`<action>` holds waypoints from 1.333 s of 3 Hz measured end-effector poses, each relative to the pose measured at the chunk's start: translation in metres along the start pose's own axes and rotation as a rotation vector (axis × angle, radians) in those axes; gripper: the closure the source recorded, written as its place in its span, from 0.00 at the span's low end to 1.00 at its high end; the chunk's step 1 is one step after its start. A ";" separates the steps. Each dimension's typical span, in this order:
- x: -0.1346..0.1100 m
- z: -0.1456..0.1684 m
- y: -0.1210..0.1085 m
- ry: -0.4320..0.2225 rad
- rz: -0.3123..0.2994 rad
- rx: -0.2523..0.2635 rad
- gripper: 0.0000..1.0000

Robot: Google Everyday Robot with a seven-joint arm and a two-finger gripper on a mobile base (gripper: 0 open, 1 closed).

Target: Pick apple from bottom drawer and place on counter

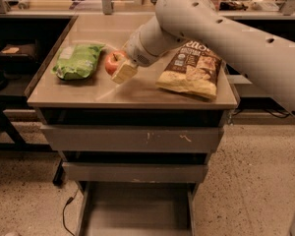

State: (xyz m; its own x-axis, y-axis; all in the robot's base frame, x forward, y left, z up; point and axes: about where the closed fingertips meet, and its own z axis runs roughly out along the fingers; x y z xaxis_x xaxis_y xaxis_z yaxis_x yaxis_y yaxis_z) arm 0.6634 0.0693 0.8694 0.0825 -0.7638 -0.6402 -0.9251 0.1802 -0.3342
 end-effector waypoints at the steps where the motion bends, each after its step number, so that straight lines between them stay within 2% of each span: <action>1: 0.020 0.009 -0.016 0.022 0.046 -0.020 1.00; 2: 0.035 0.019 -0.024 0.028 0.078 -0.041 1.00; 3: 0.036 0.020 -0.025 0.028 0.079 -0.041 0.81; 4: 0.036 0.020 -0.025 0.028 0.079 -0.041 0.59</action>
Offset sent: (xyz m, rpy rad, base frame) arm 0.0496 -0.0317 -0.0413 0.0072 0.1247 -0.0573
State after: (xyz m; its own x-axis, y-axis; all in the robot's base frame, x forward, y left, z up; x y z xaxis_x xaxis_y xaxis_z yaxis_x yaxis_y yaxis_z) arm 0.6968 0.0496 0.8411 -0.0017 -0.7653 -0.6437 -0.9429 0.2156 -0.2538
